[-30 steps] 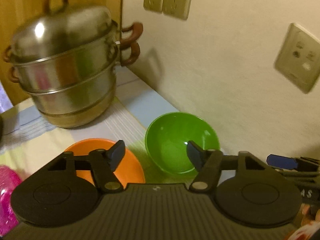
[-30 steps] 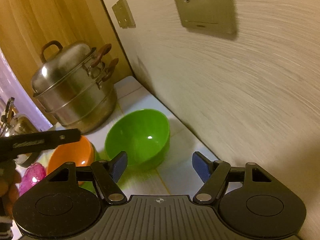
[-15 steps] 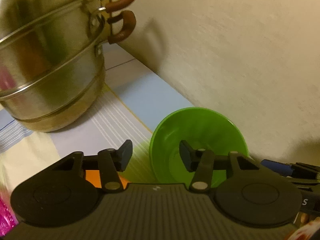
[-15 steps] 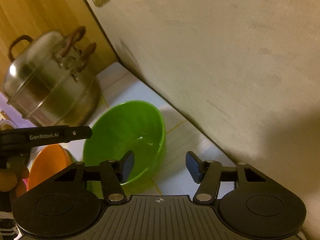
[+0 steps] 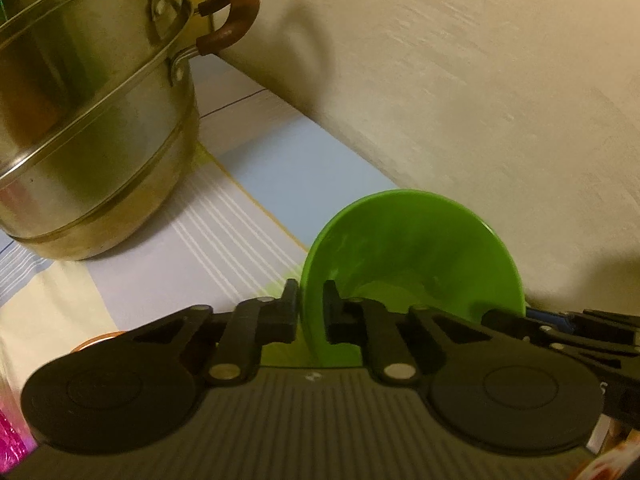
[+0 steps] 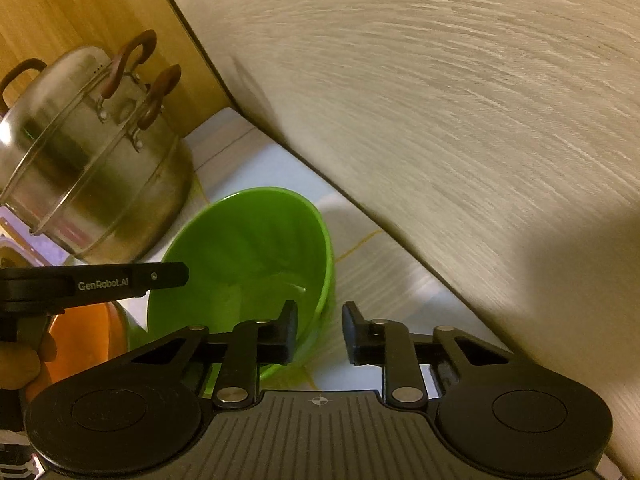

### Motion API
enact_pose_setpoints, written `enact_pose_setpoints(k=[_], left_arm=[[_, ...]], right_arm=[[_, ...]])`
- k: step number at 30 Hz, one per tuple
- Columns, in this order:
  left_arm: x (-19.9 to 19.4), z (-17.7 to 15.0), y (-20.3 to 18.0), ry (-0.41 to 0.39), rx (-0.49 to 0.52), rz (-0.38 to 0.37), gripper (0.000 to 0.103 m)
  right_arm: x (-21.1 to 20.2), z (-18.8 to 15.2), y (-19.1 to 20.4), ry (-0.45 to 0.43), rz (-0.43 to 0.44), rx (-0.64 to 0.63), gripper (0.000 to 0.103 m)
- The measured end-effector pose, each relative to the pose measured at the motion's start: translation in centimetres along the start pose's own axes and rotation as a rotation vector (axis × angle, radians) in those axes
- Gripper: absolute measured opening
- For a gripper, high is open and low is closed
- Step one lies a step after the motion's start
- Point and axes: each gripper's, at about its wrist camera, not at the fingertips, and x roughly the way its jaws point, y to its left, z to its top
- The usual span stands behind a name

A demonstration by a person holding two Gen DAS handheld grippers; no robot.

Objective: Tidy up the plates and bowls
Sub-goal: 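Lift the green bowl with both tools and lower it onto the orange bowl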

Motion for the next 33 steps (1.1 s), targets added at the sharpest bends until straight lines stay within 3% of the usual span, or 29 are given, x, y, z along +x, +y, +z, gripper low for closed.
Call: enact_pose_setpoints(k=[14, 33], left_arm=[[-2.0, -0.3, -1.2, 0.001, -0.005, -0.011, 0.007], [-13.3, -3.7, -4.0, -0.066, -0.062, -0.026, 0.007]], right_arm=[[-1.1, -0.2, -0.2, 0.008, -0.018, 0.003, 0.015], [-12.0, -1.8, 1.3, -0.059, -0.007, -0.049, 0.015]])
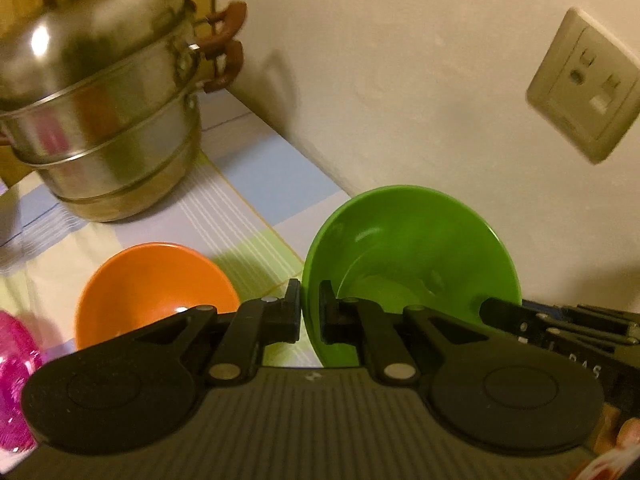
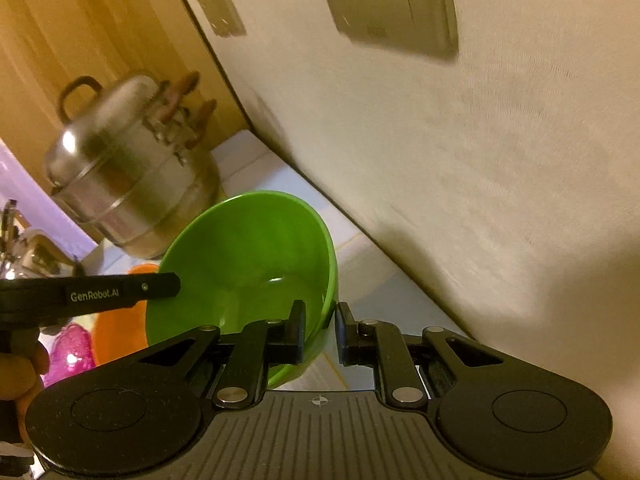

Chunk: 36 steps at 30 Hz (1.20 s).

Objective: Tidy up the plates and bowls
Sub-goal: 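Lift the green bowl with both tools and lower it onto the orange bowl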

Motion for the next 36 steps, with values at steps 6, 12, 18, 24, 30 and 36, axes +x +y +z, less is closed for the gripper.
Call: enact_pose_setpoints(k=[6, 12, 18, 24, 30, 36], left_arm=[[-4.5, -0.2, 1.9, -0.040, -0.037, 0.033, 0.007], [-7.7, -0.5, 5.6, -0.068, -0.086, 0.094, 0.007], [-7.8, -1.6, 9.4, -0.060, -0.147, 0.144, 0.007], [-5.2, -3.0, 12.5, -0.034, -0.207, 0.158, 0.007], [-2.9, -4.1, 13.8, -0.014, -0.232, 0.163, 0.007], [-1.9, -4.5, 14.7, -0.010, -0.244, 0.175, 0.007]], right_arm=[[-3.2, 0.9, 3.2, -0.044, 0.042, -0.045, 0.015], [-3.6, 1.5, 7.9, -0.056, 0.107, -0.112, 0.014], [-0.6, 1.3, 11.7, -0.027, 0.160, -0.170, 0.014], [3.5, 1.1, 13.7, 0.010, 0.176, -0.217, 0.013], [6.9, 0.9, 13.7, 0.043, 0.180, -0.231, 0.012], [8.9, 0.2, 13.4, 0.071, 0.180, -0.247, 0.012]])
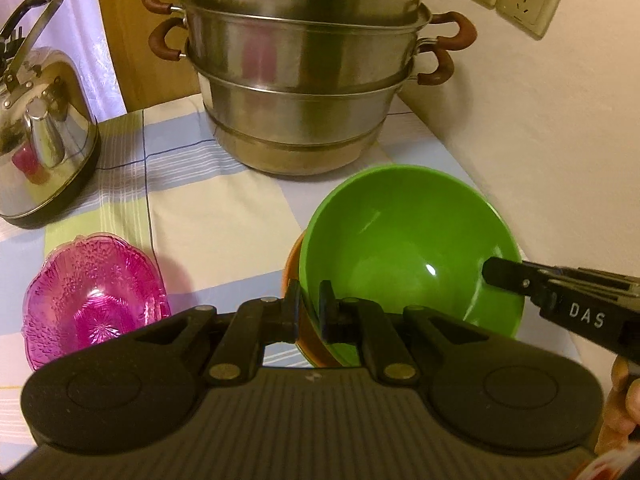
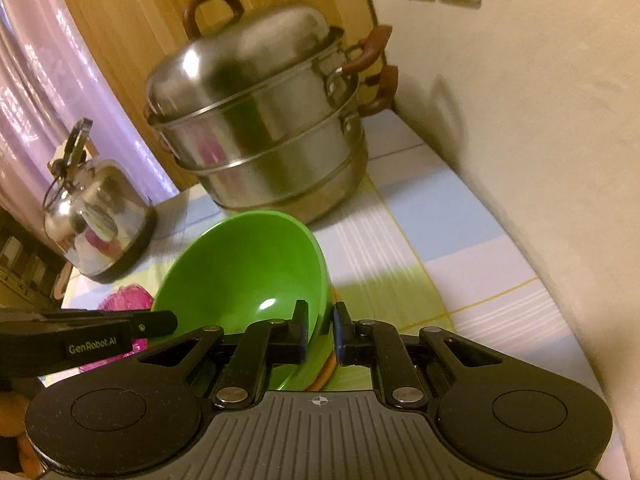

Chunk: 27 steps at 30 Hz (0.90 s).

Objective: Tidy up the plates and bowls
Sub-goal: 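Lift the green bowl with both tools and lower it onto the orange bowl, then open both tools to release the green bowl and pull back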

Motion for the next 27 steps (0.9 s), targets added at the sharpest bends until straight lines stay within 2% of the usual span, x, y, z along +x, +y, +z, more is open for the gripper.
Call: enact_pose_setpoints(k=[7, 25, 27], left_arm=[[0.7, 0.0, 0.1, 0.001, 0.026, 0.019, 0.007], [1.8, -0.7, 0.6, -0.011, 0.017, 0.018, 0.008], [1.6, -0.8, 0.7, -0.024, 0.006, 0.008, 0.009]], right_arm=[[1.5, -0.5, -0.3, 0.019, 0.007, -0.001, 0.012], [3.3, -1.1, -0.1, 0.051, -0.010, -0.038, 0.013], [3.4, -1.1, -0.2, 0.052, 0.003, -0.035, 0.022]])
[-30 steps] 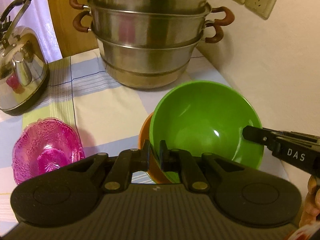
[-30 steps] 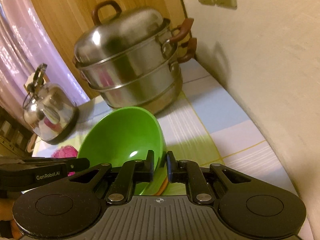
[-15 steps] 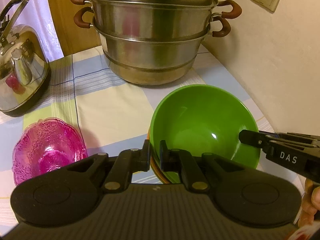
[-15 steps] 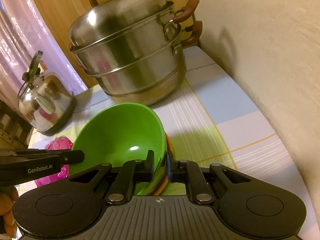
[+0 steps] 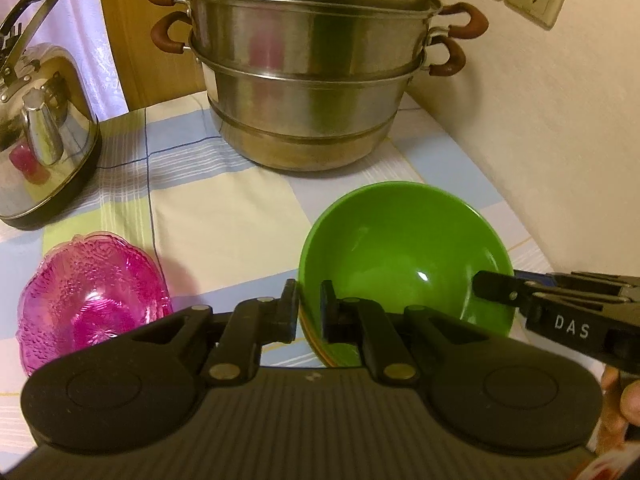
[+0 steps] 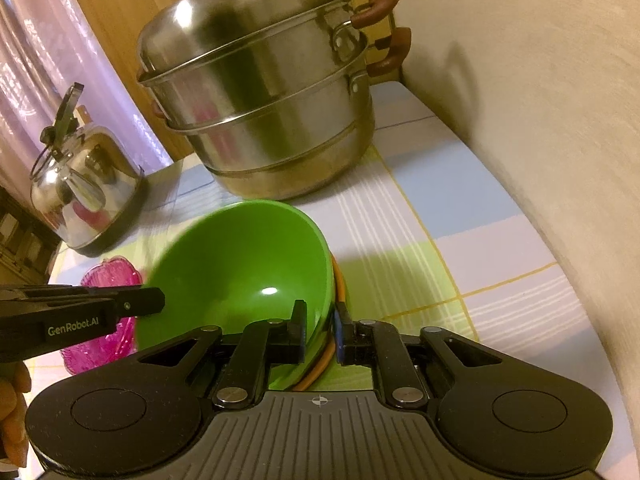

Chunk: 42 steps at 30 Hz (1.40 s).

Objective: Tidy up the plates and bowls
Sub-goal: 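Open both tools to release the green bowl and pull back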

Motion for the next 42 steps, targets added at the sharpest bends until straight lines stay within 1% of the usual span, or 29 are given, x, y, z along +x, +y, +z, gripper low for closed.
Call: enact_pose_setpoints(k=[1, 2, 3, 5, 6, 7, 8, 10, 13, 16, 18, 21, 24, 26, 27, 31, 36, 40, 42], left_arm=[[-0.2, -0.1, 0.1, -0.009, -0.008, -0.004, 0.012], [-0.6, -0.2, 0.1, -0.019, -0.018, -0.006, 0.015], [-1.0, -0.3, 0.1, -0.032, -0.026, -0.008, 0.020], [-2.3, -0.6, 0.2, -0.066, -0.041, -0.010, 0.027], [-3.1, -0.9, 0.2, -0.083, -0.052, -0.011, 0.032], [-3.8, -1.2, 0.2, -0.098, -0.064, -0.015, 0.040], [-4.8, -1.7, 0.1, -0.115, -0.077, -0.017, 0.046], [-6.3, -2.8, -0.1, -0.143, -0.094, -0.014, 0.065], [-8.7, -5.1, -0.4, -0.170, -0.136, -0.016, 0.078], [-10.8, -7.8, -0.8, -0.180, -0.172, -0.011, 0.088], [-12.1, -9.5, -1.3, -0.183, -0.189, 0.019, 0.089], [-14.0, -11.8, -2.0, -0.200, -0.201, 0.053, 0.094], [-15.7, -13.7, -2.9, -0.213, -0.193, 0.081, 0.095], [-16.8, -14.8, -3.3, -0.223, -0.194, 0.092, 0.096], [-17.4, -15.2, -3.5, -0.230, -0.193, 0.102, 0.098], [-19.4, -16.9, -4.4, -0.262, -0.186, 0.139, 0.099], [-20.8, -18.3, -4.6, -0.267, -0.224, 0.131, 0.099], [-21.4, -18.8, -4.8, -0.262, -0.244, 0.103, 0.098], [-21.7, -19.0, -4.9, -0.271, -0.239, 0.072, 0.096]], right_arm=[[-0.2, -0.1, 0.0, -0.011, 0.015, -0.004, 0.028], [-0.5, -0.1, 0.1, -0.024, 0.023, -0.009, 0.047], [-0.9, -0.2, 0.2, -0.042, 0.028, -0.015, 0.061], [-1.9, -0.4, 0.2, -0.072, 0.033, -0.018, 0.062], [-2.5, -0.5, 0.2, -0.078, 0.032, -0.017, 0.062], [-3.1, -0.6, 0.1, -0.084, 0.032, -0.012, 0.062], [-3.8, -0.9, 0.1, -0.089, 0.034, -0.005, 0.062], [-5.3, -1.6, -0.1, -0.096, 0.032, 0.004, 0.063], [-7.6, -3.2, 0.1, -0.104, 0.012, 0.003, 0.065], [-9.8, -5.2, 0.2, -0.104, -0.017, -0.005, 0.068], [-11.3, -6.7, 0.4, -0.099, -0.040, -0.017, 0.069], [-13.3, -8.5, 0.8, -0.097, -0.065, -0.032, 0.069], [-15.3, -10.4, 1.1, -0.101, -0.070, -0.030, 0.070], [-16.6, -11.7, 1.3, -0.107, -0.072, -0.029, 0.071], [-17.1, -12.2, 1.4, -0.109, -0.076, -0.032, 0.071], [-18.9, -14.1, 1.9, -0.118, -0.083, -0.038, 0.072], [-20.4, -15.4, 2.4, -0.131, -0.080, -0.040, 0.073], [-21.0, -16.0, 2.6, -0.131, -0.070, -0.027, 0.073], [-21.2, -16.1, 2.6, -0.133, -0.067, -0.026, 0.073]])
